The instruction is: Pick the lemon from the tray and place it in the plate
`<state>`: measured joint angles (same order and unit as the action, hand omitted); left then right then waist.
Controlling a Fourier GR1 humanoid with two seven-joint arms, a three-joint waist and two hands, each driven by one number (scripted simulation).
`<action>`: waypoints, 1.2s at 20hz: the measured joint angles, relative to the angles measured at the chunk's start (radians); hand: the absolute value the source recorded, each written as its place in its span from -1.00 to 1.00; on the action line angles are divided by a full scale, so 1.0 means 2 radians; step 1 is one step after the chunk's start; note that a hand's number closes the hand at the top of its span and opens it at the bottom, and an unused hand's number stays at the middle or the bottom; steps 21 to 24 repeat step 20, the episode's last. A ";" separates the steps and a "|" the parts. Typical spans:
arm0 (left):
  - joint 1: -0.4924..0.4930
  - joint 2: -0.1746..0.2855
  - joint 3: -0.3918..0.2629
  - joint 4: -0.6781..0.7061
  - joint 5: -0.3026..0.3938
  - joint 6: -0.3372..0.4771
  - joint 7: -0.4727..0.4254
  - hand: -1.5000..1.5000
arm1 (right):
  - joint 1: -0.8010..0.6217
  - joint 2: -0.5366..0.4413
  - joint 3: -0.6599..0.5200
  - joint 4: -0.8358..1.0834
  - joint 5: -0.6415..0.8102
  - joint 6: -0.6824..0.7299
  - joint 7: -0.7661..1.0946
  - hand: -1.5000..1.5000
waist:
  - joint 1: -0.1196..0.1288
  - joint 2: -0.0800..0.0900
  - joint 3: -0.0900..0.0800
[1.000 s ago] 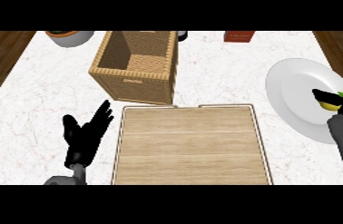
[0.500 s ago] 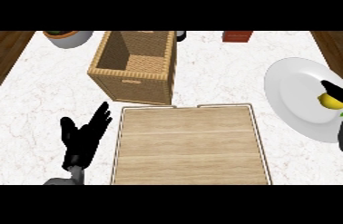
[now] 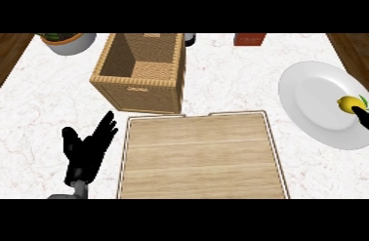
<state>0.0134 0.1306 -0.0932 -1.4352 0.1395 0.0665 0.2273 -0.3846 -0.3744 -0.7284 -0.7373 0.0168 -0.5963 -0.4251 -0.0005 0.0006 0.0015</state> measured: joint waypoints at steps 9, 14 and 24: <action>0.018 -0.002 0.002 -0.014 -0.005 -0.005 -0.003 0.00 | 0.153 0.070 0.062 -0.181 -0.010 0.066 0.034 -1.00 | -0.004 -0.002 -0.001; 0.005 -0.008 0.005 -0.007 -0.011 -0.002 0.005 0.00 | 0.231 0.101 0.098 -0.270 0.012 0.063 0.066 -1.00 | -0.003 -0.001 -0.001; -0.009 -0.016 0.014 0.020 -0.016 -0.008 -0.010 0.00 | 0.292 0.142 0.135 -0.348 0.043 0.045 0.095 -1.00 | -0.002 -0.001 -0.001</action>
